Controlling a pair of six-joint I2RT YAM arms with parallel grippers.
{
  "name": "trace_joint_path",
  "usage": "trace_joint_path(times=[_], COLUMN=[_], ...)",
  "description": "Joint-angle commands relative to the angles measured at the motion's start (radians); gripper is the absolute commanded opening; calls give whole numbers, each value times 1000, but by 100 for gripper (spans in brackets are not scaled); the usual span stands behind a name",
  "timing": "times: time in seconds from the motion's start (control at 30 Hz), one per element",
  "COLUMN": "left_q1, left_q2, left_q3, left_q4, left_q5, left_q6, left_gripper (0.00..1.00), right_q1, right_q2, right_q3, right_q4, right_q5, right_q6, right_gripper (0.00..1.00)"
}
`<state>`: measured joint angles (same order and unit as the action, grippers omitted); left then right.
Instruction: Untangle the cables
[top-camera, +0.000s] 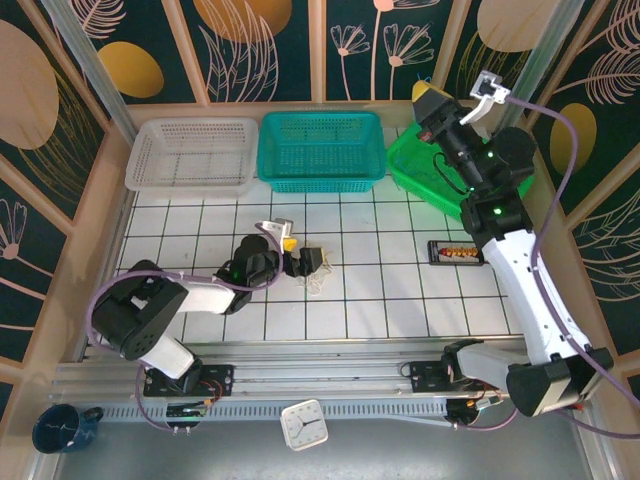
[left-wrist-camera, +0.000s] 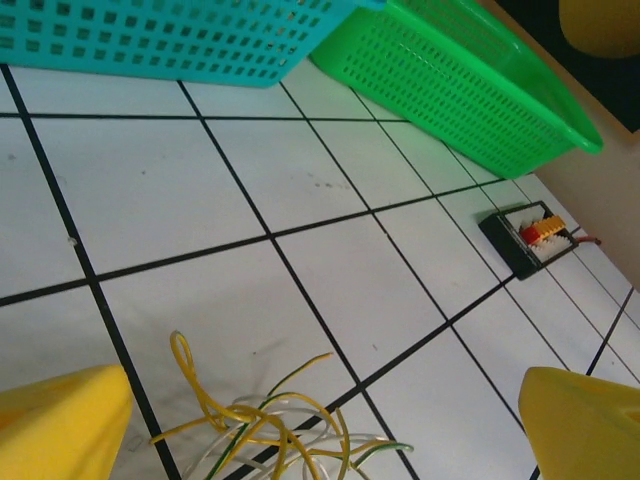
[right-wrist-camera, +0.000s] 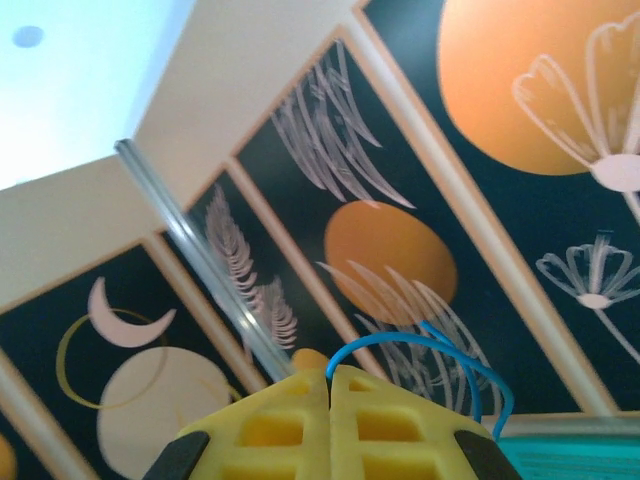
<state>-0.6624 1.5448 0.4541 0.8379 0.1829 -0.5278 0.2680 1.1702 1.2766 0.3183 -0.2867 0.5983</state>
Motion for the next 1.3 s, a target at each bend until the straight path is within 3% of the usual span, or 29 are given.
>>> trace_joint_path(times=[0.0, 0.4, 0.83, 1.27], left_q1=[-5, -4, -4, -5], left_q2=[-64, -181, -166, -187], left_q3=[30, 79, 150, 160], left_q4=[-96, -186, -260, -302], left_q5=[-58, -222, -180, -204], left_q6=[-15, 19, 28, 54], left_gripper=[99, 99, 99, 99], right_q1=[-13, -33, -62, -149], right_q2=[27, 182, 322, 428], right_q3=[-26, -33, -66, -120], right_q4=[67, 101, 247, 210], right_q5=[83, 284, 618, 709], right_q6=[-82, -260, -324, -301], right_gripper=[0, 0, 0, 0])
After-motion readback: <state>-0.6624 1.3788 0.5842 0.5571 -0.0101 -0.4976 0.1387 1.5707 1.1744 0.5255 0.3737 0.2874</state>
